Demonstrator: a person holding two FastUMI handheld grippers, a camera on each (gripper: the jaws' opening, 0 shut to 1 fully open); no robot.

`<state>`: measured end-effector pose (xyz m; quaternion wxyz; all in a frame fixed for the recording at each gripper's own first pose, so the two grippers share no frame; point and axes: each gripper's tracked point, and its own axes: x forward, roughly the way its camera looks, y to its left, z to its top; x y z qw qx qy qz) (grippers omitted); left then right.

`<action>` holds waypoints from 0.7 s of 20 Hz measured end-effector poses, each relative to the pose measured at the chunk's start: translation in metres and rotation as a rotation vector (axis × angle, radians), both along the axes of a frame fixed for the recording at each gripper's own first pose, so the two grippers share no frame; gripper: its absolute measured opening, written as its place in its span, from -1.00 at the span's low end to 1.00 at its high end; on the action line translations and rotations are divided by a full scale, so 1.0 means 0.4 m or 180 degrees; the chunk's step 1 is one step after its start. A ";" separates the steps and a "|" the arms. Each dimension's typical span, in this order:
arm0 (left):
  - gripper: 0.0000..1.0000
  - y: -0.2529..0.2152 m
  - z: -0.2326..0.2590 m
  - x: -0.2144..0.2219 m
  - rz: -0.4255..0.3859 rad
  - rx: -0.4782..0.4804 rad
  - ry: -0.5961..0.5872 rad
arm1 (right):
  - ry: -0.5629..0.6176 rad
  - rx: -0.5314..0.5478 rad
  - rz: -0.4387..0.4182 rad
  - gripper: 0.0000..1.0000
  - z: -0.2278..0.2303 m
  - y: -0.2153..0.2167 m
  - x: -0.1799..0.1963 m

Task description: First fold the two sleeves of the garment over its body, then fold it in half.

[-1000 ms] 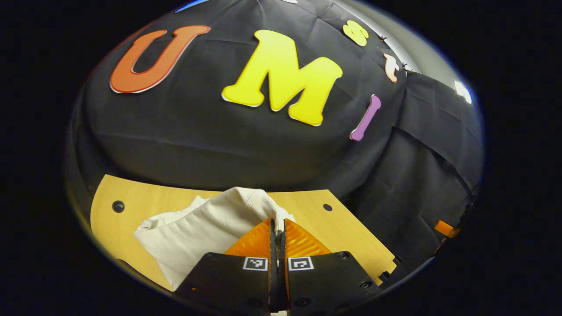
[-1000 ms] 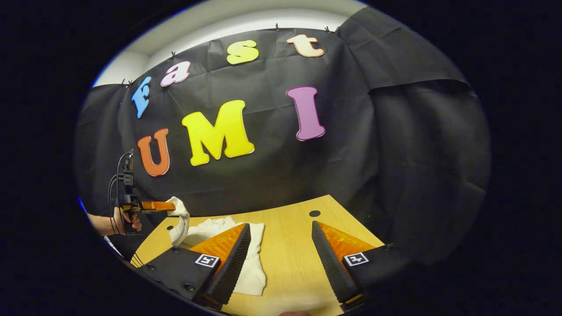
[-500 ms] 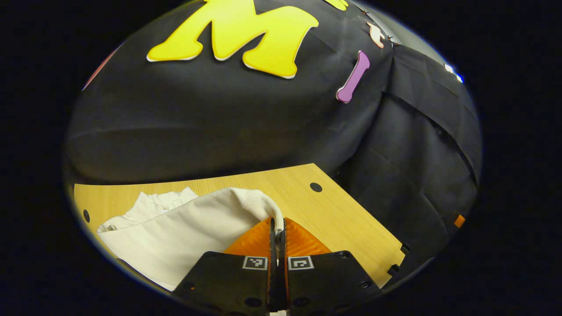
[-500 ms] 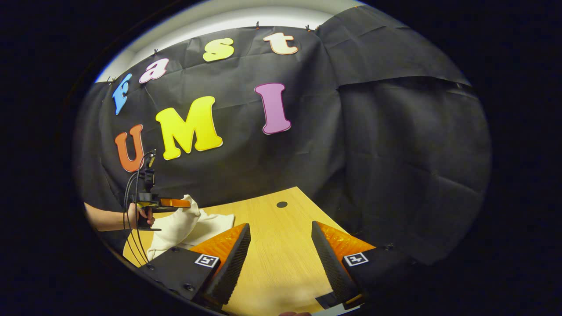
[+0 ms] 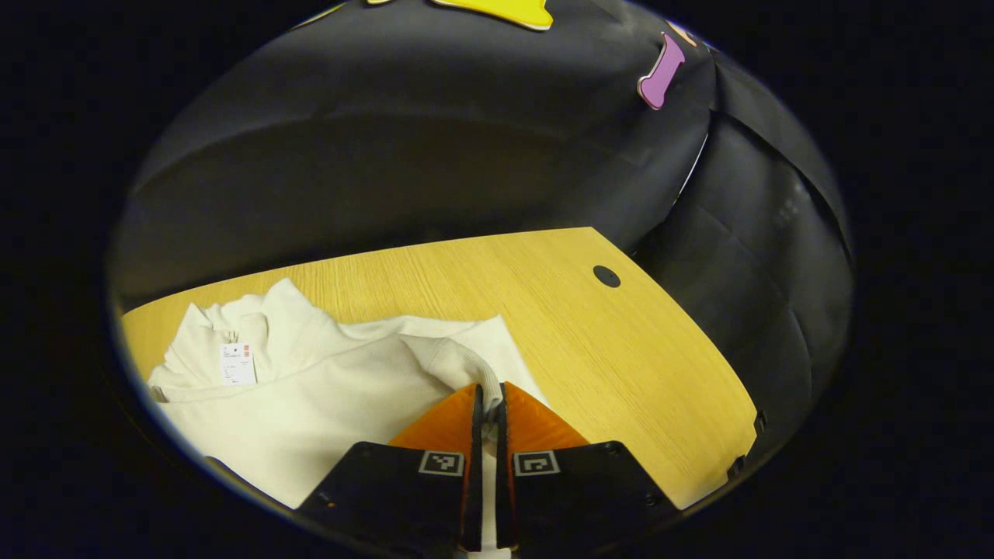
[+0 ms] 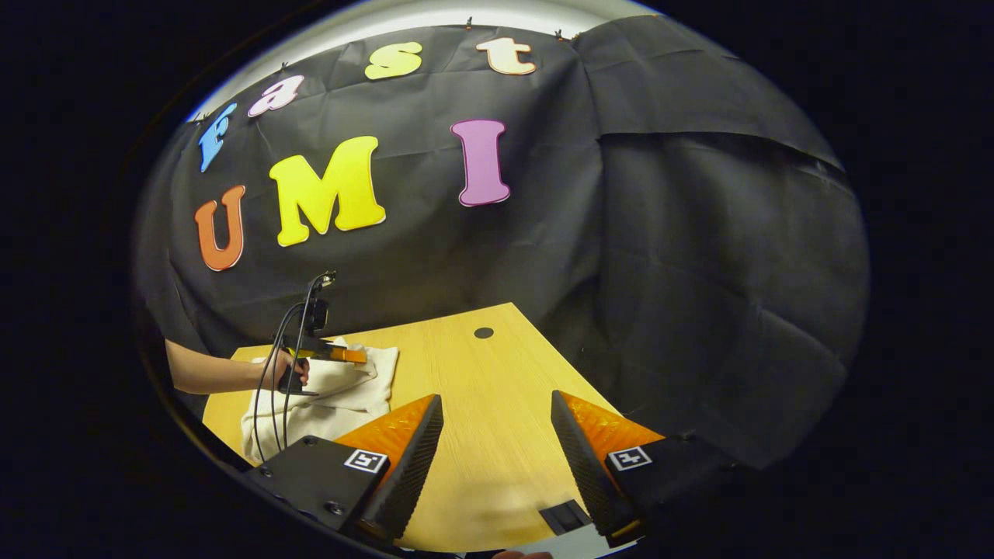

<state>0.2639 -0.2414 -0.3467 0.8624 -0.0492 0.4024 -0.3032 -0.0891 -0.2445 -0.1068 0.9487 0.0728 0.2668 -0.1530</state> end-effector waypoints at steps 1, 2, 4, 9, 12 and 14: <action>-0.77 -0.009 0.004 0.007 -0.0027 -0.0029 -0.0052 | 0.0002 -0.0010 0.0009 0.74 0.003 0.004 0.005; -0.71 -0.016 0.009 0.012 -0.0058 -0.0043 -0.0097 | 0.0001 -0.0022 0.0025 0.74 0.004 0.009 0.008; -0.35 -0.021 0.002 0.014 -0.0095 0.0034 -0.0120 | -0.0004 -0.0037 0.0086 0.74 0.010 0.025 0.019; 0.70 0.029 0.052 0.002 0.0218 0.0064 -0.0222 | -0.0093 -0.0072 0.0322 0.74 0.030 0.084 0.054; 0.77 0.125 0.131 -0.030 0.0573 0.0113 -0.0410 | -0.0202 -0.0058 0.0530 0.75 0.040 0.138 0.090; 0.77 0.209 0.193 -0.061 0.0839 0.0206 -0.0595 | -0.0282 -0.0070 0.0713 0.73 0.047 0.184 0.117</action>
